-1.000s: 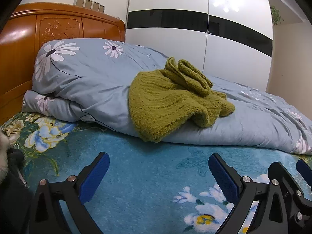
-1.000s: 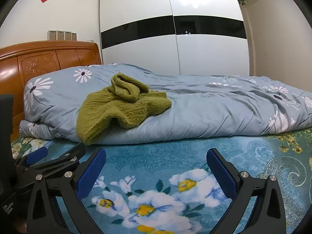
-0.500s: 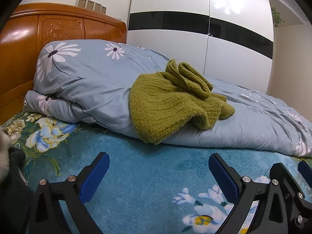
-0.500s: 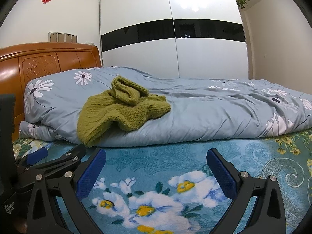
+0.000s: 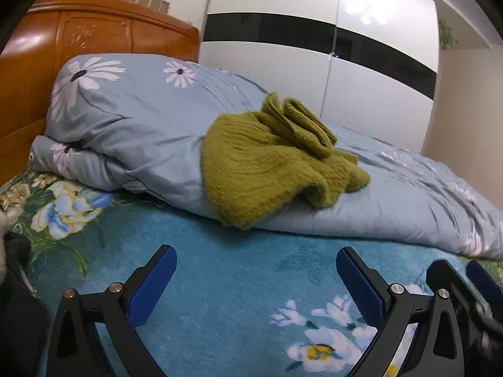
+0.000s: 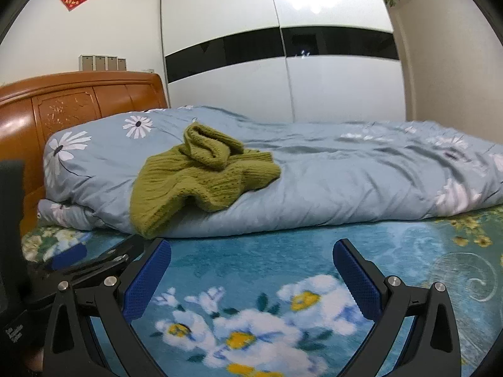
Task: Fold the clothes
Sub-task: 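Move both grippers toward the olive-green sweater on the duvet, then grasp the olive-green sweater with the right gripper and lift it off the duvet, then carry the sweater with the right gripper and lay it on the teal blanket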
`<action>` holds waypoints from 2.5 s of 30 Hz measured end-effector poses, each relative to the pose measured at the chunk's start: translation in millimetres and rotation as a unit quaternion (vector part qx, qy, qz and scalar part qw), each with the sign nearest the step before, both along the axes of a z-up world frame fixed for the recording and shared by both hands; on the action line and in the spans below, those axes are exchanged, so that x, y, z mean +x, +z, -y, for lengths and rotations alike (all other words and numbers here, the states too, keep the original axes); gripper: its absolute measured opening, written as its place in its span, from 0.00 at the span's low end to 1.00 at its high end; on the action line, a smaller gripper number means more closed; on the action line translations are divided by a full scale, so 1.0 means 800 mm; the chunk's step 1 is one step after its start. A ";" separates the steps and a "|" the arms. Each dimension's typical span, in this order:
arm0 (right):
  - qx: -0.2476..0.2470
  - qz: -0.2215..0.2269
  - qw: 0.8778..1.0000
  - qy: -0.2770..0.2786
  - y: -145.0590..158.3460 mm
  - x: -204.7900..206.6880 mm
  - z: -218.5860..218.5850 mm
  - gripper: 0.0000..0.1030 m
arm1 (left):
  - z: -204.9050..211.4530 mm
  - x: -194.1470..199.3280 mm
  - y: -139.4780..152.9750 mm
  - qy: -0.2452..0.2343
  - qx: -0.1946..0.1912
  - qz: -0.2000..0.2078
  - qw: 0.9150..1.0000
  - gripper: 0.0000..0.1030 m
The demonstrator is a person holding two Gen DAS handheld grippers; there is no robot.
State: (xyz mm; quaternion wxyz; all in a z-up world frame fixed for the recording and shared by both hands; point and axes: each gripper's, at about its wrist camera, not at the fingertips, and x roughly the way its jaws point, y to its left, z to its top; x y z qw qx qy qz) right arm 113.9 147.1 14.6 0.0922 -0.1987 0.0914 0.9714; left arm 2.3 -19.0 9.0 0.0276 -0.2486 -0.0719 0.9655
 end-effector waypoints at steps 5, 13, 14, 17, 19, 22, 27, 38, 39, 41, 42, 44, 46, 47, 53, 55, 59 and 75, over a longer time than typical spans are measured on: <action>0.045 0.027 0.998 0.026 0.008 -0.043 0.021 1.00 | 0.021 -0.003 0.001 0.040 -0.022 -0.008 0.999 1.00; 0.058 0.082 0.995 0.023 0.006 -0.100 0.021 1.00 | 0.049 -0.009 -0.008 0.056 -0.001 0.014 0.998 1.00; 0.082 0.099 0.991 0.028 0.005 -0.116 0.022 1.00 | 0.051 -0.007 -0.007 0.056 0.001 0.014 0.998 1.00; 0.124 0.148 0.980 0.055 -0.004 -0.158 0.028 1.00 | 0.056 -0.006 -0.005 0.053 0.016 0.015 0.998 1.00; 0.145 0.165 0.973 0.067 -0.012 -0.183 0.034 1.00 | 0.058 -0.006 -0.004 0.049 0.027 0.017 0.998 1.00; 0.178 0.170 0.966 0.073 -0.020 -0.214 0.049 1.00 | 0.062 -0.008 -0.007 0.047 0.036 0.023 0.998 1.00; 0.197 0.169 0.965 0.049 -0.019 -0.255 0.056 0.71 | 0.070 -0.009 -0.010 0.047 0.055 0.030 0.997 1.00; 0.070 0.123 0.990 0.025 0.067 -0.234 0.023 0.11 | 0.068 -0.010 -0.011 0.028 0.066 0.036 0.997 1.00; 0.053 0.114 0.992 0.028 0.077 -0.221 0.019 0.11 | 0.067 -0.010 -0.010 0.027 0.066 0.036 0.997 1.00; 0.023 0.096 0.995 0.033 0.098 -0.203 0.012 0.11 | 0.065 -0.010 -0.008 0.021 0.065 0.035 0.997 1.00; 0.009 0.086 0.996 0.035 0.109 -0.190 0.007 0.11 | 0.063 -0.008 -0.005 0.017 0.063 0.031 0.997 1.00; -0.010 0.069 0.997 0.030 0.128 -0.154 0.000 0.10 | 0.060 -0.004 0.002 0.011 0.060 0.022 0.998 1.00; -0.031 0.055 0.998 0.013 0.139 -0.125 -0.019 0.10 | 0.056 0.000 0.010 0.004 0.055 0.012 0.998 1.00; -0.046 0.048 0.998 0.005 0.145 -0.109 -0.029 0.10 | 0.053 0.003 0.014 -0.003 0.052 0.008 0.999 1.00; -0.064 0.017 0.997 -0.028 0.177 0.027 -0.078 0.10 | 0.029 0.017 0.035 -0.045 0.033 -0.016 0.998 1.00; -0.059 0.010 0.997 -0.050 0.197 0.079 -0.098 0.10 | 0.017 0.023 0.043 -0.064 0.027 -0.023 0.997 1.00; -0.010 -0.006 0.992 -0.127 0.266 0.173 -0.140 0.10 | -0.010 0.036 0.057 -0.096 0.009 -0.042 0.994 1.00; -0.005 0.091 0.996 -0.010 0.156 0.197 -0.057 0.11 | -0.059 0.112 0.123 -0.164 -0.019 -0.101 0.981 1.00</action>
